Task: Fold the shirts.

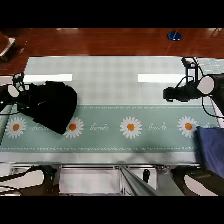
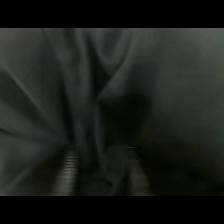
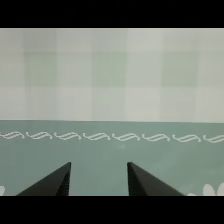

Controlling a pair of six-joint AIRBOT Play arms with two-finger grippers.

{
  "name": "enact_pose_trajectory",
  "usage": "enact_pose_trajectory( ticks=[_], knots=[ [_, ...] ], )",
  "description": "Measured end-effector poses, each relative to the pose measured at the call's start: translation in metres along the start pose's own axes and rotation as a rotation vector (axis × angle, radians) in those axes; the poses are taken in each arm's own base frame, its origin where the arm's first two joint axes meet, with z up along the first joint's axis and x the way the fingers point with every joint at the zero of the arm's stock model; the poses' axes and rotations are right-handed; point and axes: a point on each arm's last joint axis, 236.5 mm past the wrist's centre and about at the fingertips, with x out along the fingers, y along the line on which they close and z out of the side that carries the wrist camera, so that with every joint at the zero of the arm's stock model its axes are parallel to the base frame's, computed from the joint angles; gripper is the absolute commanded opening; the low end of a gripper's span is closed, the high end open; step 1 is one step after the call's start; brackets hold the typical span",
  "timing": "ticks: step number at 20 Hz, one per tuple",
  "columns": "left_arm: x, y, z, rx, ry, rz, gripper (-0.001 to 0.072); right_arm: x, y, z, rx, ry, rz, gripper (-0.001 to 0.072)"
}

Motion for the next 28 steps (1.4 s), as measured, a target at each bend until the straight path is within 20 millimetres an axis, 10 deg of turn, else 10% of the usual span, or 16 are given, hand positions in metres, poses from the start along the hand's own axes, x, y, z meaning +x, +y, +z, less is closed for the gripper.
enact_pose_trajectory(
  ticks=[4,6,12,15,19,24,28],
  knots=[
    [-0.016,-0.033,-0.021,-0.009,0.148,-0.134,0.0023,-0.005,0.001,0.002,0.005,-0.011,0.004,0.0405],
    [-0.058,-0.068,0.021,-0.006,0.032,-0.267,0.0023,-0.016,0.002,0.006,0.005,-0.045,0.01,0.0405],
    [-0.29,-0.169,0.116,0.151,-0.443,-0.609,0.0023,-0.087,0.006,0.023,0.006,-0.238,0.043,0.0405],
    [-0.416,-0.205,0.118,0.276,-0.676,-0.729,0.0023,-0.132,0.007,0.023,0.006,-0.346,0.063,0.0405],
    [-0.528,-0.237,0.089,0.391,-0.86,-0.854,0.0023,-0.182,0.007,0.013,0.003,-0.464,0.084,0.0405],
    [-0.573,-0.303,0.012,0.547,-0.803,-1.102,0.0023,-0.226,0.005,-0.003,0.001,-0.565,0.102,0.0405],
    [-0.542,-0.356,-0.064,0.648,-0.642,-1.233,0.0023,-0.235,0.003,-0.012,0.001,-0.576,0.104,0.0405]
  ],
)
